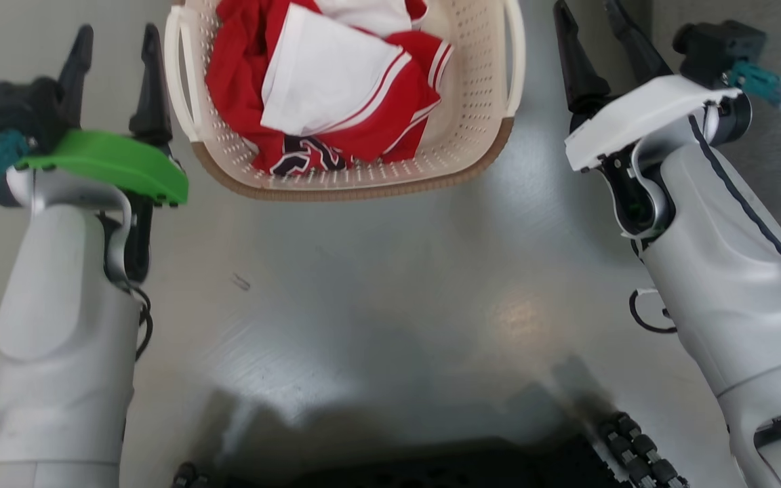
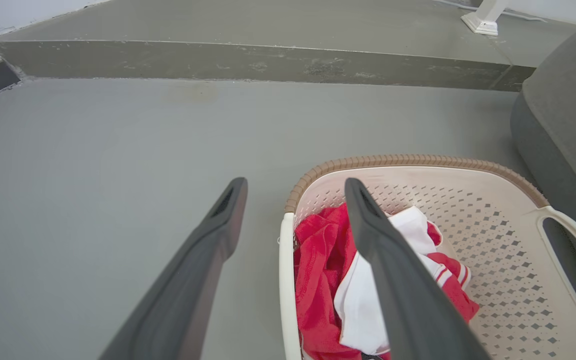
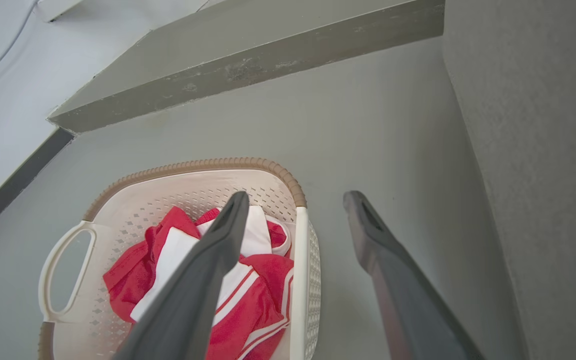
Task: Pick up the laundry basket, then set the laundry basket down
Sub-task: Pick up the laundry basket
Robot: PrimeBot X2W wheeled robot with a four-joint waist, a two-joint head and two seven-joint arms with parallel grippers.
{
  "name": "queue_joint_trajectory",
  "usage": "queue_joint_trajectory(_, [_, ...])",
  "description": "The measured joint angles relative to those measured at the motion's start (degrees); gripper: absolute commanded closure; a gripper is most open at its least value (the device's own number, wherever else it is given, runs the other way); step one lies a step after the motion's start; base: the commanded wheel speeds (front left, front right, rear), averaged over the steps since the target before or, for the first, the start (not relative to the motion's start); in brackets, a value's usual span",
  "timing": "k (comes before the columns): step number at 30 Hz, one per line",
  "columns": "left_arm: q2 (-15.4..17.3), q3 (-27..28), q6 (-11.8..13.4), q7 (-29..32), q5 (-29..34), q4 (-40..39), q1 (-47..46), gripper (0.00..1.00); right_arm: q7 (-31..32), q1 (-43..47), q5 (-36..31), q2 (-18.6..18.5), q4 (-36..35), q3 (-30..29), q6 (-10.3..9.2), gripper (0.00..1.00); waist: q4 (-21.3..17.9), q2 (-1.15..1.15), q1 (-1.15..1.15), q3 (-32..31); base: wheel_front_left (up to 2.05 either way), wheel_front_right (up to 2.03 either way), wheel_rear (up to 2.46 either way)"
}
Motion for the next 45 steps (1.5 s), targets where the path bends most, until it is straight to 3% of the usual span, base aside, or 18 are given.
queue_joint_trajectory(24, [-0.7,-2.4,-1.4,0.0,-1.1,13.7,-11.9,0.00,1.7,-11.9,0.7,1.9,13.4,1.8,1.69,0.00,1.4,0.00,0.00,9.4,0.00,0.00,0.00])
queue_joint_trajectory(45, [-1.7,-5.5,-2.0,1.5,-3.6,23.5,-16.5,0.00,1.6,-16.2,3.1,2.6,21.3,4.6,2.92,0.00,1.2,0.00,-0.01,12.3,0.00,0.00,0.00])
